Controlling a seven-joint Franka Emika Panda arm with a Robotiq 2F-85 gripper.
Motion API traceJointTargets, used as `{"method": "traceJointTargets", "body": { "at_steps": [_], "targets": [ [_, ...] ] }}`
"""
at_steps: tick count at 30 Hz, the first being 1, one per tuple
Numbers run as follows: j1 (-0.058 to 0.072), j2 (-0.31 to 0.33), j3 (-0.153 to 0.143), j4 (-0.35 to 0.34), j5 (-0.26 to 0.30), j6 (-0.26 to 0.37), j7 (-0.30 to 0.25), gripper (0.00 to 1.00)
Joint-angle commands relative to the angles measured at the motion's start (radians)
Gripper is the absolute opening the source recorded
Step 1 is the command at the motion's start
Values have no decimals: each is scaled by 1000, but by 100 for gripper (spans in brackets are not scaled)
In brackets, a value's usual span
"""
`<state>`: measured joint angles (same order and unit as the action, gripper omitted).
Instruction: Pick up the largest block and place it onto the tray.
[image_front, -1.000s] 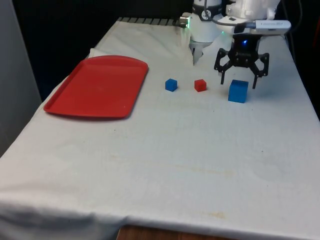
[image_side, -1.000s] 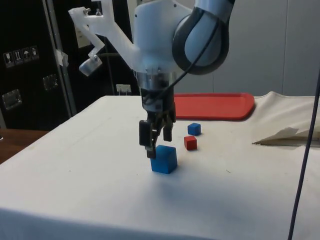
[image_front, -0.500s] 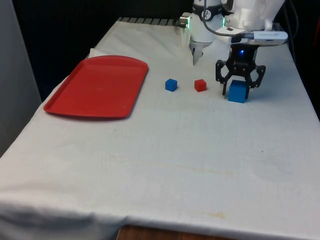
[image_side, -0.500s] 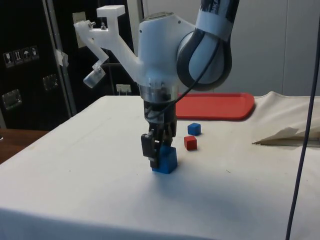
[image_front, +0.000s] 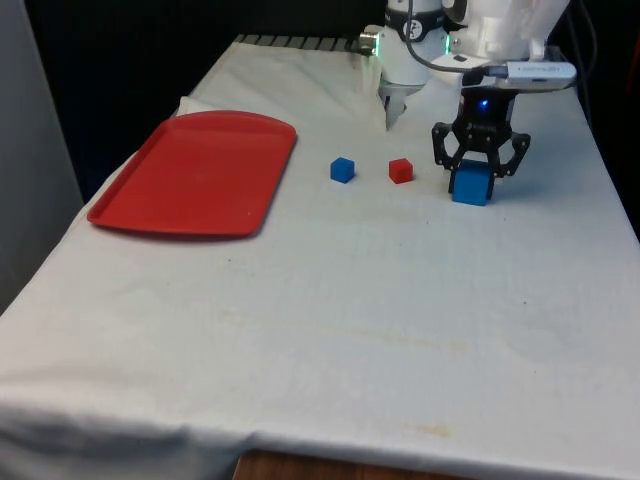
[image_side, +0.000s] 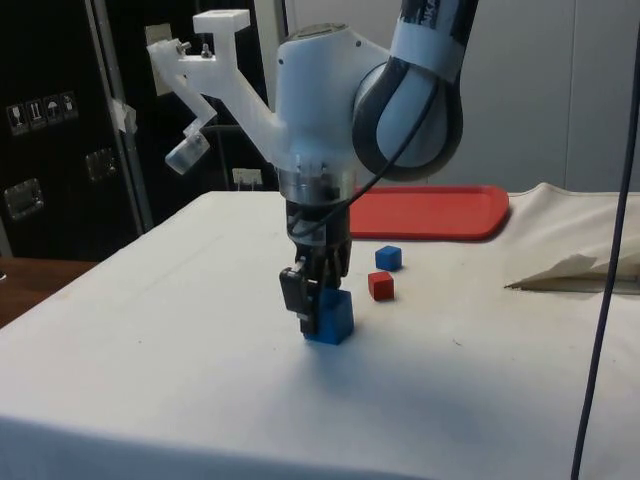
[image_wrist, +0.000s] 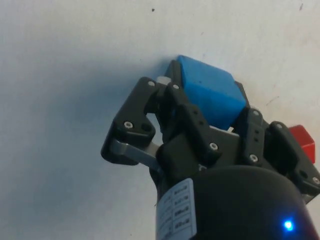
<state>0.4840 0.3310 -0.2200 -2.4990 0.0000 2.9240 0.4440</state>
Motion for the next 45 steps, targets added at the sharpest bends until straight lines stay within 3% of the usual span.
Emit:
{"method": "traceJointTargets", "body": {
  "at_steps": [1,3,4,5,11,12,13,17,20,21,22,29,30,31,34,39,40,45],
  "targets": [
    [5,-10,-9,3,-3,-6,10,0],
    [7,-25,-16,8,-7,-19,22,0],
    [0,-17,-4,10,0,-9,12,0],
    [8,-29,-18,9,-9,-24,25,0],
    [6,-70,-31,21,-15,-71,36,0],
    [-1,-66,-15,15,0,-58,22,0],
    [5,-75,-32,22,-15,-77,37,0],
    [4,-96,-39,31,-16,-106,39,0],
    [1,-118,-42,41,-16,-134,45,0],
    [-4,-113,-30,39,0,-123,28,0],
    [0,-124,-43,43,-17,-142,47,0],
    [-5,-171,-50,65,-20,-205,62,0],
    [-9,-169,-40,62,0,-196,42,0],
    [-5,-176,-50,68,-21,-213,64,0],
    [-10,-196,-53,81,-23,-245,69,0],
    [-13,-209,-56,89,0,-266,50,0],
    [-15,-214,-65,90,-20,-274,63,0],
    [-21,-226,-87,88,-10,-281,42,0]
  ]
}}
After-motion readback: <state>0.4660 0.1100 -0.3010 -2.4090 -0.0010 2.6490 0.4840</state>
